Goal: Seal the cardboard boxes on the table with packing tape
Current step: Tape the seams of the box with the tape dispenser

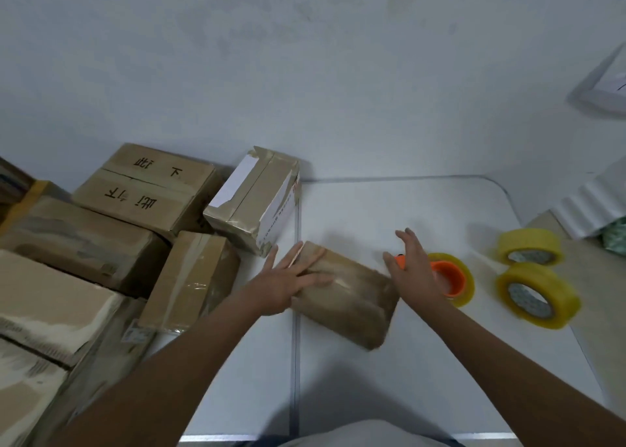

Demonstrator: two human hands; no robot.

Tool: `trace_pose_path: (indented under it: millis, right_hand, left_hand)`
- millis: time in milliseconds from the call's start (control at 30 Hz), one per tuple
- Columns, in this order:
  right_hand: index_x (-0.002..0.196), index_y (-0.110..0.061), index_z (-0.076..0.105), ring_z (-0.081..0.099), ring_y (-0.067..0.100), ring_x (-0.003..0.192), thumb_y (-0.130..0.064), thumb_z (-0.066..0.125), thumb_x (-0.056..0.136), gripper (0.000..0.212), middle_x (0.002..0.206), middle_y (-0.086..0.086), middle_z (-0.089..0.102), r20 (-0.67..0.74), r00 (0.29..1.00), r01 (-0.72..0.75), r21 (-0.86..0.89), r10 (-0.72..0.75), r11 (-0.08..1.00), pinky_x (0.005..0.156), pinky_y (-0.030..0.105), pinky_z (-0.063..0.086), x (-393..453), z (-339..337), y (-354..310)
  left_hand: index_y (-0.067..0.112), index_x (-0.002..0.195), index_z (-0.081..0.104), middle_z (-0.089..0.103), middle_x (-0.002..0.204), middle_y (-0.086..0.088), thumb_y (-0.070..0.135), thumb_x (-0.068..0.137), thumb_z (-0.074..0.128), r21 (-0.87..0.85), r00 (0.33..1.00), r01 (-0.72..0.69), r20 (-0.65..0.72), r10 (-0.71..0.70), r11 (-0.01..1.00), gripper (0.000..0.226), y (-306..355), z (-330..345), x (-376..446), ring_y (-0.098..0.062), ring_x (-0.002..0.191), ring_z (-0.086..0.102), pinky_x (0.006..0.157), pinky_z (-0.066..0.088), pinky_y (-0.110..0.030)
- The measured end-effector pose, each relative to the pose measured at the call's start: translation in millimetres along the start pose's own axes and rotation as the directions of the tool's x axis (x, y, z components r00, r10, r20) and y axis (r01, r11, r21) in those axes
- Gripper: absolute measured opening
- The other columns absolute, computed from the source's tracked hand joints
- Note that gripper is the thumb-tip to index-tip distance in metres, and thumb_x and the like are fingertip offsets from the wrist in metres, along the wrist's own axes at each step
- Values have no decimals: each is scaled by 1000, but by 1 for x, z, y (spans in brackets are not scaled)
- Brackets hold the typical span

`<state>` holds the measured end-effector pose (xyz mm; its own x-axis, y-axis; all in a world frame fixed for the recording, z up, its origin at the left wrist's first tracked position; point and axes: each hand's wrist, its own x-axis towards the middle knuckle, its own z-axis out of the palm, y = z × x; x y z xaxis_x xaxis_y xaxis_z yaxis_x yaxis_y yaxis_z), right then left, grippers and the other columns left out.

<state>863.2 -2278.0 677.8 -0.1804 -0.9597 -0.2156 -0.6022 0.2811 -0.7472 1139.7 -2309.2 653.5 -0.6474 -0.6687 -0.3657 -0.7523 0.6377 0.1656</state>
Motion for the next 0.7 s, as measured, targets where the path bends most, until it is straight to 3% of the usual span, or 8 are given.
trace_pose_path:
  millis: [67, 133, 233, 300, 333, 433, 600, 700]
  right_hand:
    - [148, -19, 34, 30, 21, 142, -28, 53, 100, 53, 158, 4, 26, 147, 988, -57, 28, 52, 998, 111, 32, 29, -2, 3, 0]
    - [144, -24, 41, 41, 20, 134, -30, 51, 101, 45, 149, 2, 40, 280, 955, -116, 44, 99, 992, 106, 35, 39, -9, 8, -1]
    - [137, -29, 49, 49, 11, 118, -36, 45, 102, 36, 142, -4, 51, 357, 923, -179, 77, 140, 981, 96, 29, 41, -23, 16, -2]
    - [139, -32, 48, 48, 12, 119, -40, 39, 104, 37, 142, -5, 50, 413, 897, -183, 29, 155, 983, 99, 29, 40, -32, 19, -2]
    - [141, -34, 44, 47, 16, 124, -41, 37, 104, 39, 144, -4, 48, 451, 878, -169, -18, 159, 986, 102, 30, 39, -36, 21, -1]
    - [148, -37, 33, 43, 20, 131, -39, 36, 104, 44, 149, -2, 43, 493, 854, -137, -100, 168, 986, 107, 32, 37, -44, 24, 2]
    - [150, -31, 31, 47, 23, 127, -34, 35, 105, 45, 145, 1, 48, 396, 905, -143, -51, 152, 988, 102, 30, 37, -50, 35, 0]
    - [151, -31, 30, 50, 25, 123, -33, 35, 105, 46, 141, 3, 52, 273, 935, -239, 15, 226, 971, 96, 30, 39, -49, 43, 12]
  left_hand:
    - [59, 147, -14, -35, 158, 9, 0, 85, 62, -147, 992, 88, -78, -100, 985, 114, -1, 8, -11, -31, 148, -26, 119, 0, -57]
    - [54, 149, -13, -33, 159, 9, 11, 88, 66, -486, 964, 196, -64, -258, 852, 109, 8, 21, -19, -28, 150, -20, 122, 13, -52]
    - [40, 156, 7, -14, 164, 12, 23, 95, 65, -864, 908, 201, -13, -420, 462, 85, 23, 30, -28, -18, 153, 4, 118, 26, -34]
    - [35, 157, 16, 11, 165, 7, 30, 101, 55, -967, 822, 205, 87, -562, 150, 68, 33, 27, -30, -16, 150, 20, 113, 26, -31]
    - [33, 158, 16, 20, 163, 6, 35, 103, 50, -974, 784, 219, 144, -604, 52, 64, 38, 26, -29, -17, 148, 25, 113, 26, -32]
    - [24, 160, 5, 22, 163, -1, 36, 106, 39, -968, 735, 250, 186, -652, 6, 64, 56, 22, -23, -21, 148, 25, 116, 24, -33]
    - [21, 159, -4, 31, 159, -10, 32, 109, 23, -954, 590, 295, 219, -777, -44, 58, 80, 4, 13, -31, 144, 34, 114, 30, -38]
    - [21, 159, 8, 40, 154, -12, 33, 109, 23, -944, 664, 328, 212, -717, 25, 54, 95, 2, 30, -31, 138, 42, 113, 35, -39]
